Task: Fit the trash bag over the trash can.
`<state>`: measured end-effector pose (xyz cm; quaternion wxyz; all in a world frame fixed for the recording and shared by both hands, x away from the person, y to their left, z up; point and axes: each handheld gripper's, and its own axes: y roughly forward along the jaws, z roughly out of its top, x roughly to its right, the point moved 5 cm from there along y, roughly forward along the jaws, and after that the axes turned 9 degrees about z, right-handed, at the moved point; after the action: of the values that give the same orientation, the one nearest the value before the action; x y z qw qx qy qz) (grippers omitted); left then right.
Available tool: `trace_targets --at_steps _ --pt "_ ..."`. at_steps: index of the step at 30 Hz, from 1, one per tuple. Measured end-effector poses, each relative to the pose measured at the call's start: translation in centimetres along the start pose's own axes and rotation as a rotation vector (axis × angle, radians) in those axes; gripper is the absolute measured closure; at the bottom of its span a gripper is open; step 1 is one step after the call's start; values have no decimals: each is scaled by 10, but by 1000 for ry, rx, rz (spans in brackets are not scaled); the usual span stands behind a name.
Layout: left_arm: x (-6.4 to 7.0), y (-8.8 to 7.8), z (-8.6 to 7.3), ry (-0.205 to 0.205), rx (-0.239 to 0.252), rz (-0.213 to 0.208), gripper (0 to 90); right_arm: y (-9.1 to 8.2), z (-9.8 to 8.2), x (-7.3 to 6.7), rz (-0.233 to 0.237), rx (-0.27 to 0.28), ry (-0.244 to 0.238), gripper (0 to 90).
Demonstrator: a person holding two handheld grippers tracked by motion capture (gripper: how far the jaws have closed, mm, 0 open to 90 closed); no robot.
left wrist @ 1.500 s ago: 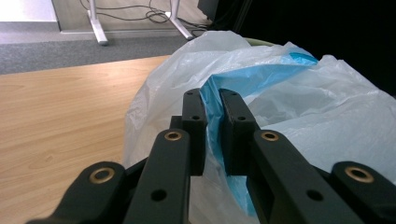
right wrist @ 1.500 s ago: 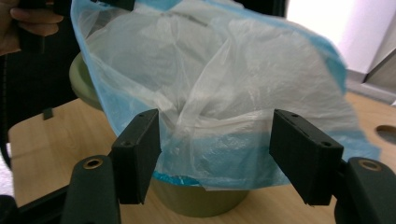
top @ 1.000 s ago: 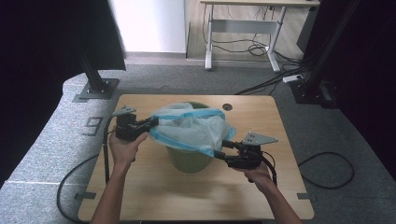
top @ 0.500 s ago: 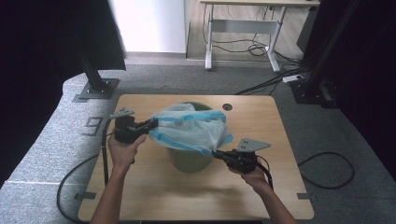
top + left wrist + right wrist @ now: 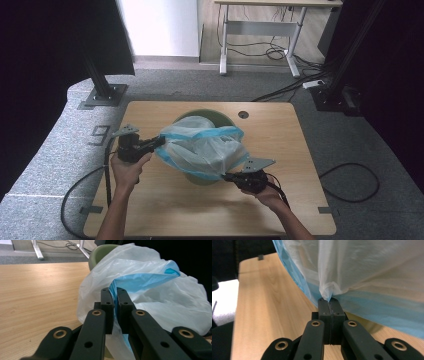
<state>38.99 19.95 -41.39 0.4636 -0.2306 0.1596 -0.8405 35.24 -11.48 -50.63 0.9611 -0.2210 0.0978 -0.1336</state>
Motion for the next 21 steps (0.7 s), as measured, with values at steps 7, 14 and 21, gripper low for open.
trace_targets --at_steps 7,14,21 --pt "-3 4 1 -11 21 15 884 -3 -17 10 -35 9 41 888" --pt "-3 6 0 -9 19 21 885 -22 -20 -1 -68 72 4 650" --pt "-6 3 0 -15 24 25 885 -94 -5 13 -157 218 41 553"
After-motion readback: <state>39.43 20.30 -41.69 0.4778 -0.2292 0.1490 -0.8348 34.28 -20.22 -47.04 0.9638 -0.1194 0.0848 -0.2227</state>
